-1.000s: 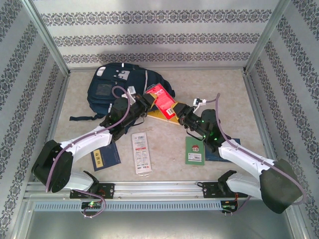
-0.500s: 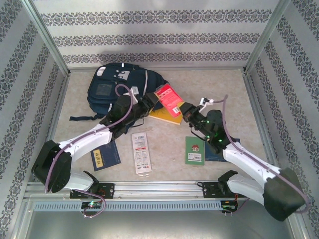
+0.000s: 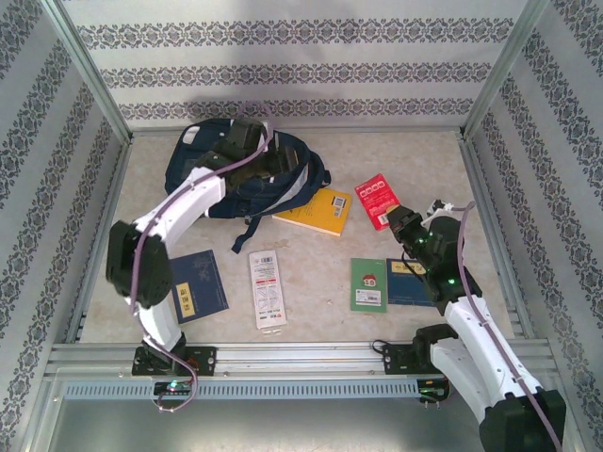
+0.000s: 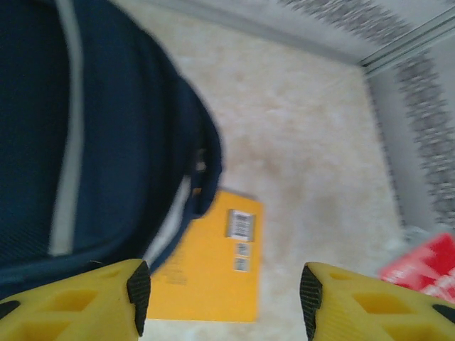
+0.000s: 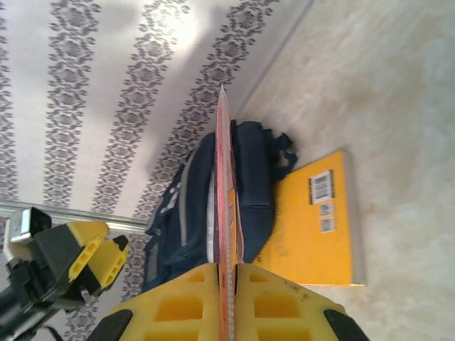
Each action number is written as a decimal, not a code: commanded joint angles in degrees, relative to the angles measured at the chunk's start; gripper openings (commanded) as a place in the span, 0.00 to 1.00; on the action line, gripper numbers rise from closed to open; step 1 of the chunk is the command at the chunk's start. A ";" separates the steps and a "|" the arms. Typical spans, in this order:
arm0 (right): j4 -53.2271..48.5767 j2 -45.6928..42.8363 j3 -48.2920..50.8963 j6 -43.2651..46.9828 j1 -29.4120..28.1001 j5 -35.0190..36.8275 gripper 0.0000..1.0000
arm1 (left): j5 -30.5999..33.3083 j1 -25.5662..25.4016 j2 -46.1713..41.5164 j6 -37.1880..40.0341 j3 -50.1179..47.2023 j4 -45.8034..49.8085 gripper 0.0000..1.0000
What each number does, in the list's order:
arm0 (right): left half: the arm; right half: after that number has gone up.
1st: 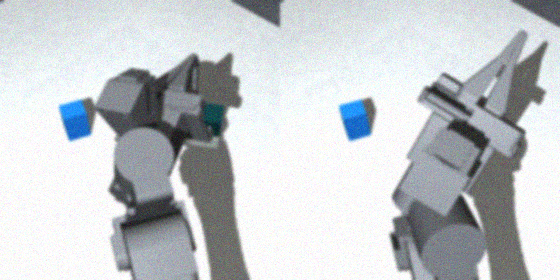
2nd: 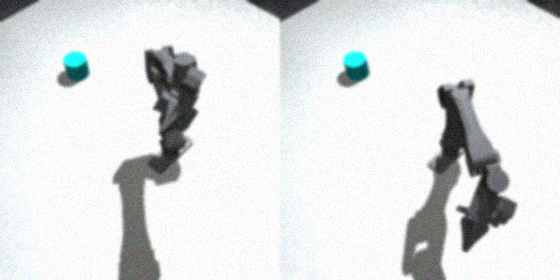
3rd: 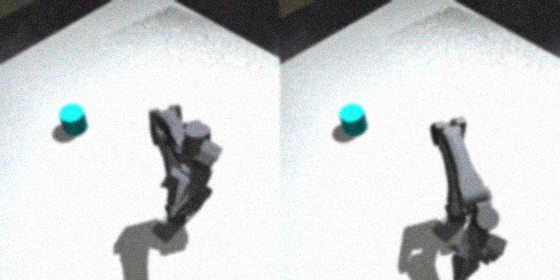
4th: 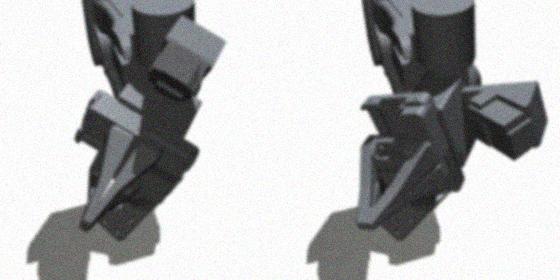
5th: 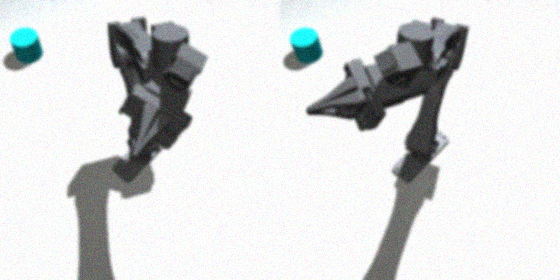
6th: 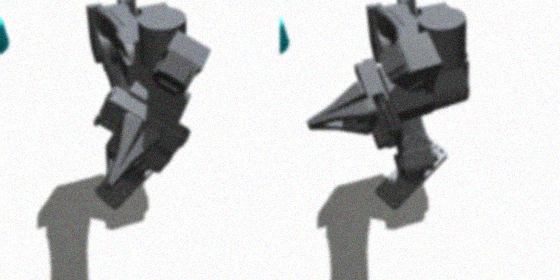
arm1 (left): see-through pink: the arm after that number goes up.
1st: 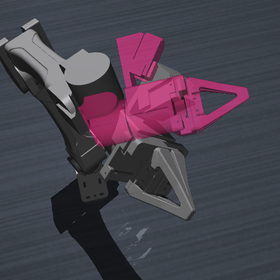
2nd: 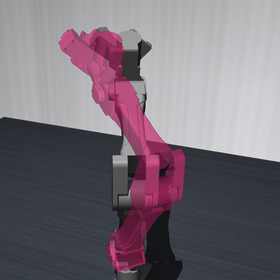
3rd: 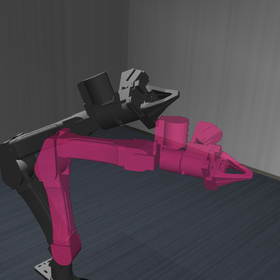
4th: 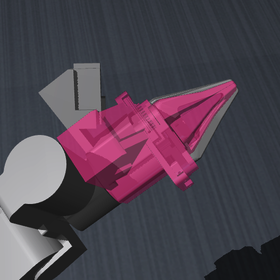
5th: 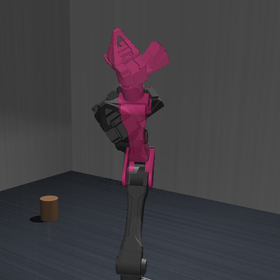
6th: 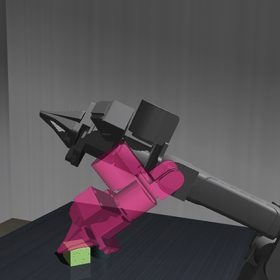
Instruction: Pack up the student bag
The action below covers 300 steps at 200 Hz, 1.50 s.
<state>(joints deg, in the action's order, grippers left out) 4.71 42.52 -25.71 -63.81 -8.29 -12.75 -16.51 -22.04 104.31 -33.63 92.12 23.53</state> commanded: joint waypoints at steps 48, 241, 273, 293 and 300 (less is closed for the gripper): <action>-0.74 2.36 0.62 5.67 1.37 -4.89 0.04 | -11.47 7.98 18.37 6.55 21.02 11.45 0.56; 3.33 8.72 1.01 6.07 1.46 -7.20 0.04 | -15.99 8.84 37.69 5.77 38.87 17.09 0.27; 2.48 7.28 1.02 6.23 1.49 -7.20 0.04 | -14.39 8.71 37.86 6.46 40.79 19.78 0.03; 1.90 6.66 0.87 6.35 1.49 -7.20 0.04 | -14.60 8.50 36.11 7.44 42.51 21.43 0.00; 1.88 6.54 0.93 6.42 1.50 -7.41 0.04 | -14.39 8.25 35.04 7.75 43.01 21.98 0.00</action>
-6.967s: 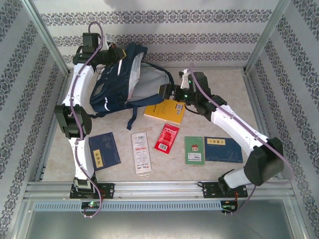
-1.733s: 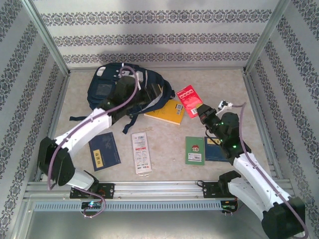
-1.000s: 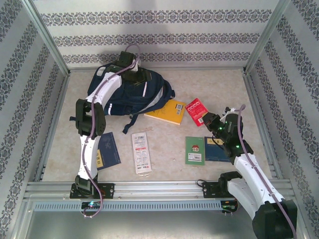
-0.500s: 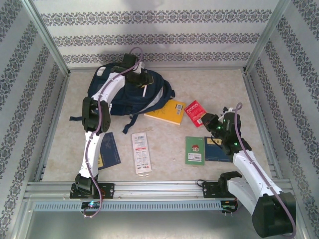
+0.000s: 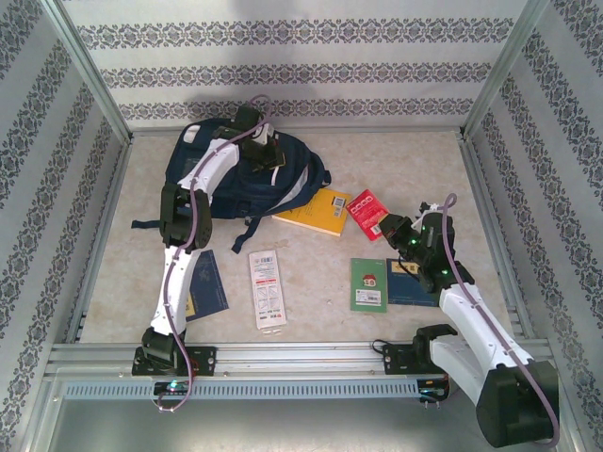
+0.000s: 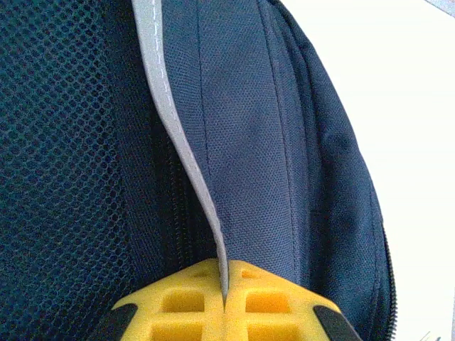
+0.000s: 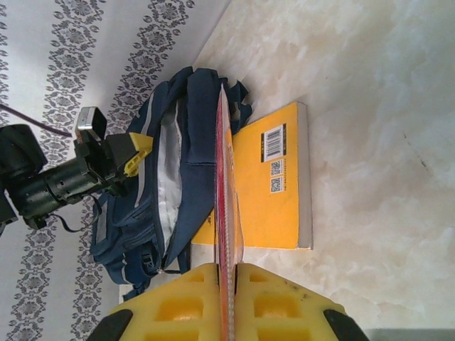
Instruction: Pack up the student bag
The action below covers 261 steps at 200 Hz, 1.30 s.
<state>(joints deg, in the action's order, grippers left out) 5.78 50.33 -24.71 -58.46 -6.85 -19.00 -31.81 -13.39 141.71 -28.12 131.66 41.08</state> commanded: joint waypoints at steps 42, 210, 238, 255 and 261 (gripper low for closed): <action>0.81 -0.31 -2.41 2.81 -0.37 -3.93 0.04 | 2.25 -1.17 -11.72 5.72 6.32 10.08 0.00; 3.86 34.43 -34.02 8.66 -12.92 -25.85 0.08 | -12.50 0.20 -29.46 13.36 4.59 11.34 0.00; 2.98 41.16 -38.76 8.18 -15.80 -23.96 0.08 | -16.32 0.25 -29.43 12.76 3.09 9.65 0.00; 1.08 45.81 -42.65 7.76 -17.47 -20.28 0.08 | -17.90 0.21 -29.30 12.57 2.80 8.90 0.00; 1.11 47.67 -43.98 7.02 -18.03 -19.38 0.08 | -18.27 0.20 -29.21 12.56 2.82 8.75 0.00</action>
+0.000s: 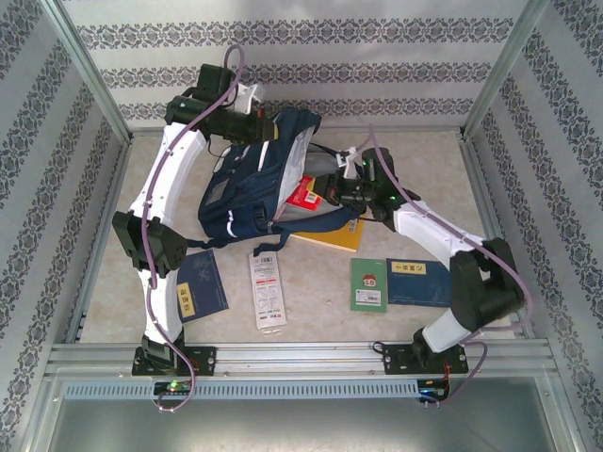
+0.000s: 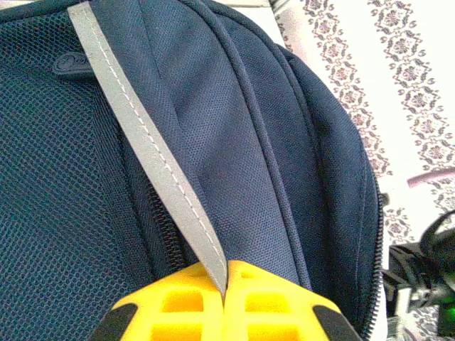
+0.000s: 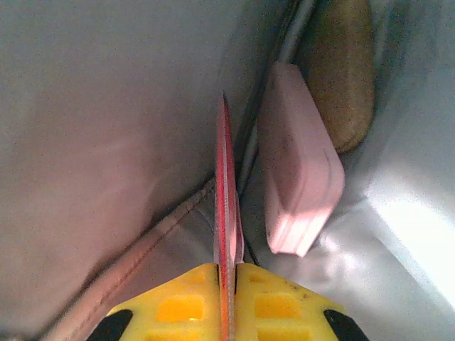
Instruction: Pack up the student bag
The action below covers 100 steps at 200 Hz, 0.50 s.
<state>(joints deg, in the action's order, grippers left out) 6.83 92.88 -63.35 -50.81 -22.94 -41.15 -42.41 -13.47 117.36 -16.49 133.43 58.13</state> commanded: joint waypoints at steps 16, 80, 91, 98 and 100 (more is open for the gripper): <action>0.41 10.81 -10.07 -3.98 -3.17 5.22 0.09 | -8.39 0.31 -4.68 0.67 1.05 -8.73 0.00; 2.20 31.95 -31.89 -13.92 -7.18 13.88 0.51 | -9.40 0.62 -3.28 1.53 1.05 -8.44 0.00; 1.46 32.33 -33.12 -12.81 -7.30 14.54 0.67 | -9.18 1.14 -2.86 1.43 1.05 -8.46 0.00; 1.64 31.35 -32.44 -11.51 -7.28 15.09 0.73 | -9.06 1.58 -2.60 1.18 1.02 -8.44 0.00; 1.73 30.97 -32.05 -10.94 -7.29 15.25 0.74 | -9.02 1.67 -2.54 1.08 1.04 -8.44 0.00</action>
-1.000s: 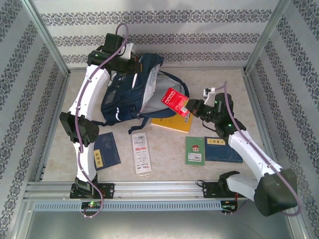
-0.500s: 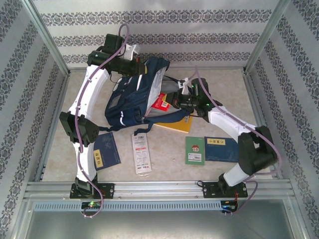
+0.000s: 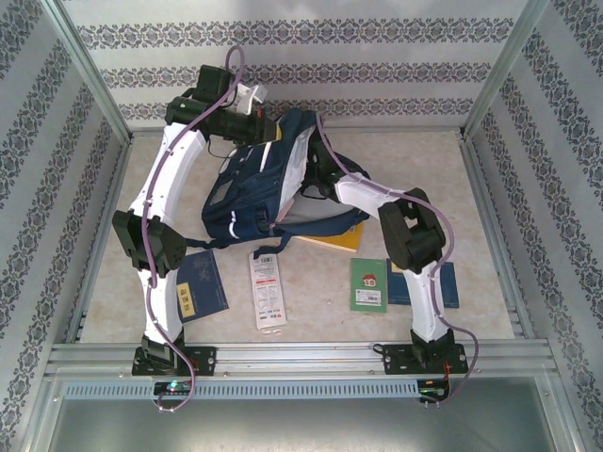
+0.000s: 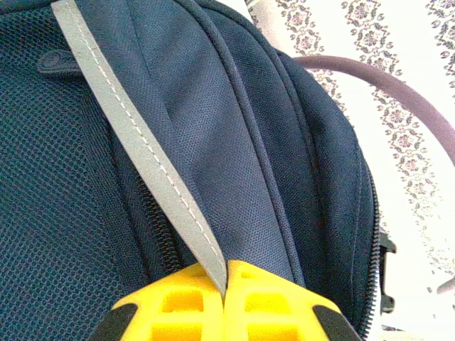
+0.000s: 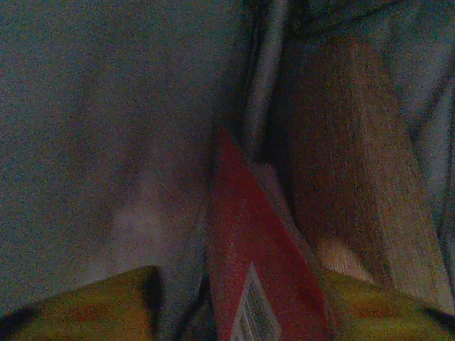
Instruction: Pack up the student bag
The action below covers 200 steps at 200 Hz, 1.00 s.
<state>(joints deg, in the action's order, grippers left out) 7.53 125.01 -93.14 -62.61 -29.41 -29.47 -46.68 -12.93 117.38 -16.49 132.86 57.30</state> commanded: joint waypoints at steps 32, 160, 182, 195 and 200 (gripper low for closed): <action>-1.47 -11.12 5.74 11.75 0.10 7.48 0.90 | -0.56 3.83 -1.78 -0.38 1.09 -7.46 0.00; -13.64 -46.46 35.53 26.88 2.59 15.72 0.90 | 8.96 2.40 8.84 -5.56 7.58 -8.26 0.35; -15.95 -51.08 40.03 27.95 1.19 15.32 0.89 | 10.63 1.38 2.66 -6.34 1.08 -9.93 0.48; -16.58 -53.22 42.68 27.72 -0.06 14.46 0.88 | 12.04 1.30 -3.65 -8.38 -6.89 -13.68 0.52; -16.58 -53.81 43.53 27.36 -0.64 14.02 0.88 | 12.48 1.33 -6.48 -9.29 -11.13 -15.54 0.52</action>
<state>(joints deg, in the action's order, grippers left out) -6.28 74.85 -53.41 -37.01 -27.99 -14.35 -36.29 -10.85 122.78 -22.39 131.81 48.86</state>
